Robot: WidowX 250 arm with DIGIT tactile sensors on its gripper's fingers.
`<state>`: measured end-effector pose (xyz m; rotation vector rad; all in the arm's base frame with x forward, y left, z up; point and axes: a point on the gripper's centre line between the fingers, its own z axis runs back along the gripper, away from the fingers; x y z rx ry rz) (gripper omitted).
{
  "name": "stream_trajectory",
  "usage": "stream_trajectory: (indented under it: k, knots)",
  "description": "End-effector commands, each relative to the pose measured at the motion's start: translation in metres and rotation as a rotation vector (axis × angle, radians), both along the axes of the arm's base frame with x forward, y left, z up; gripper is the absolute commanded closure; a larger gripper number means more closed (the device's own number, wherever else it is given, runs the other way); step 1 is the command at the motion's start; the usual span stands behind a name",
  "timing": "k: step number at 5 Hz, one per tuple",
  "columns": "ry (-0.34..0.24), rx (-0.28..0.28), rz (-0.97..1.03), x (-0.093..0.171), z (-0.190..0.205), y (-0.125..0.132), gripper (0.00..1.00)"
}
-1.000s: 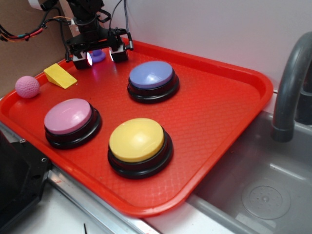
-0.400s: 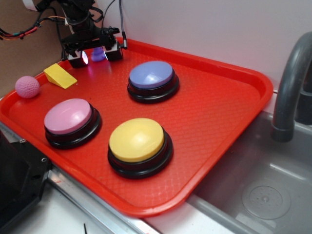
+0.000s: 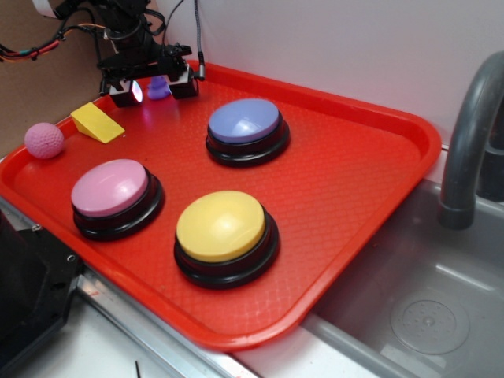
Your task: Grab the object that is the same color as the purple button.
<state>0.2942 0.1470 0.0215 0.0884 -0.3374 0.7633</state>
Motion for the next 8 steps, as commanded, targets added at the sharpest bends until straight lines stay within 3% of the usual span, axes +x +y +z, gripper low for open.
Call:
stream_trajectory:
  k: [1,2,3,5,6,7,8]
  knots:
    - [-0.039,0.045,-0.018,0.019,0.015,0.017,0.00]
    - [-0.043,0.047,-0.008,0.021,0.013,0.019,0.65]
    - [-0.046,0.029,-0.007,0.017,0.012,0.022,1.00]
    - [-0.041,-0.025,-0.103,-0.014,0.060,0.002,1.00]
    - [0.040,-0.152,-0.204,-0.037,0.095,-0.015,1.00]
    - [0.102,-0.211,-0.299,-0.059,0.127,-0.036,1.00]
    - [0.115,-0.194,-0.384,-0.066,0.141,-0.053,1.00]
